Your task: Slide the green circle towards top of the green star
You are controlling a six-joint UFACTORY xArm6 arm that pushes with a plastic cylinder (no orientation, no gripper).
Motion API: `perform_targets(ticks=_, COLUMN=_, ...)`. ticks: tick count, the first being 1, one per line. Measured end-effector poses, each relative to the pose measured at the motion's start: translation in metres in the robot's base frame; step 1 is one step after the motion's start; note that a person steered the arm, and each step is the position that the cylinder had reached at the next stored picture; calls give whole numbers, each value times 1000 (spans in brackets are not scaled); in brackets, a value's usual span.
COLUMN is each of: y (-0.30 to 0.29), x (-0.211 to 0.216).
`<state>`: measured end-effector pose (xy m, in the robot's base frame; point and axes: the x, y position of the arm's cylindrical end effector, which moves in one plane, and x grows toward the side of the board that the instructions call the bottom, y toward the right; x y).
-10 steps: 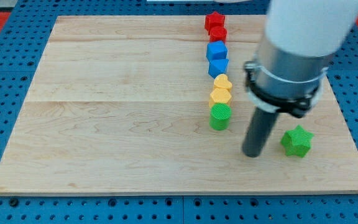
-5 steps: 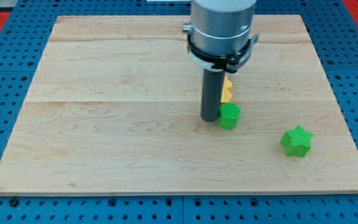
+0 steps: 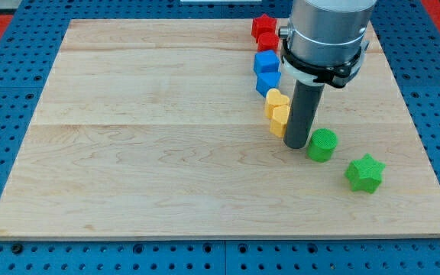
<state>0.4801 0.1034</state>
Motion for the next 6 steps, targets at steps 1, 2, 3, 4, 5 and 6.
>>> perform_targets(ticks=1, y=1, x=3)
perform_targets(ticks=2, y=11, x=7)
perform_targets(ticks=3, y=27, x=7)
perform_targets(ticks=4, y=40, x=7)
perform_targets(ticks=5, y=41, x=7)
perform_targets(ticks=6, y=46, x=7)
